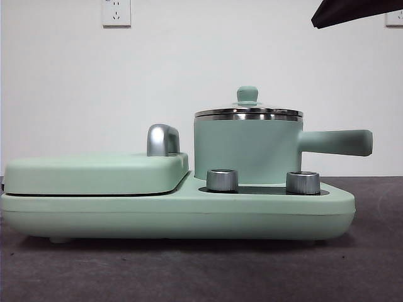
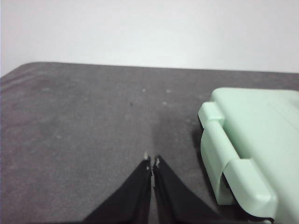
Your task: Put the buns in a small steamer
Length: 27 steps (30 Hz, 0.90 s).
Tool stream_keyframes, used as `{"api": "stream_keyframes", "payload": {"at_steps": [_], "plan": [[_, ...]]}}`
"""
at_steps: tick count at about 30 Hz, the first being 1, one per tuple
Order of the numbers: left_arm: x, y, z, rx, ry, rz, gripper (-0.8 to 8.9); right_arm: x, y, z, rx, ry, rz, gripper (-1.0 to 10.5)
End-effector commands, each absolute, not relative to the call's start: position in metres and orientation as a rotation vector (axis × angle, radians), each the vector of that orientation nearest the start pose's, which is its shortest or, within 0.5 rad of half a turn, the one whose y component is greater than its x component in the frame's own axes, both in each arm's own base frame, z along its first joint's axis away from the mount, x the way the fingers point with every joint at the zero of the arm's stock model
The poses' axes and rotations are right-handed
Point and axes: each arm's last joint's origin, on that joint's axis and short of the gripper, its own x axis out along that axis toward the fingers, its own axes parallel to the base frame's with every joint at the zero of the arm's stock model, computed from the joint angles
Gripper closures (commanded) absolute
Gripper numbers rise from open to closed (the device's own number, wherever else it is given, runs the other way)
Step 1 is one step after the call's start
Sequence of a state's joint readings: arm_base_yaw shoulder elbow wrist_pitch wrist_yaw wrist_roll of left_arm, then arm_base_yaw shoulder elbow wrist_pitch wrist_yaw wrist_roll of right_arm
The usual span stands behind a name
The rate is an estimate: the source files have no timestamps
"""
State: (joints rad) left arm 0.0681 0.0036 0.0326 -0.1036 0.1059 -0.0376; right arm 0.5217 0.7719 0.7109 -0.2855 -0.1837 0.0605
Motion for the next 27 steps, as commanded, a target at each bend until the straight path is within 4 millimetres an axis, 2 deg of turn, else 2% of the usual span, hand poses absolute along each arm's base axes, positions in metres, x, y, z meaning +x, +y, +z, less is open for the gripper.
{"api": "stream_keyframes", "payload": {"at_steps": [1,15,20,23,27], "plan": [[0.097,0.004,0.16,-0.035,0.074,-0.033,8.02,0.145,0.091,0.302,0.009,0.359,0.692,9.3],[0.097,0.004,0.16,-0.034,0.073,-0.033,8.02,0.144,0.09,0.303,-0.009,0.346,0.693,9.3],[0.097,0.004,0.16,-0.035,0.073,-0.033,8.02,0.134,0.073,0.305,-0.1,0.257,0.61,9.3],[0.097,0.004,0.16,-0.034,0.073,-0.033,8.02,0.122,0.058,0.295,-0.126,0.208,0.556,9.3],[0.097,0.004,0.16,-0.034,0.073,-0.033,8.02,0.109,0.037,0.265,-0.183,0.171,0.419,9.3]]}}
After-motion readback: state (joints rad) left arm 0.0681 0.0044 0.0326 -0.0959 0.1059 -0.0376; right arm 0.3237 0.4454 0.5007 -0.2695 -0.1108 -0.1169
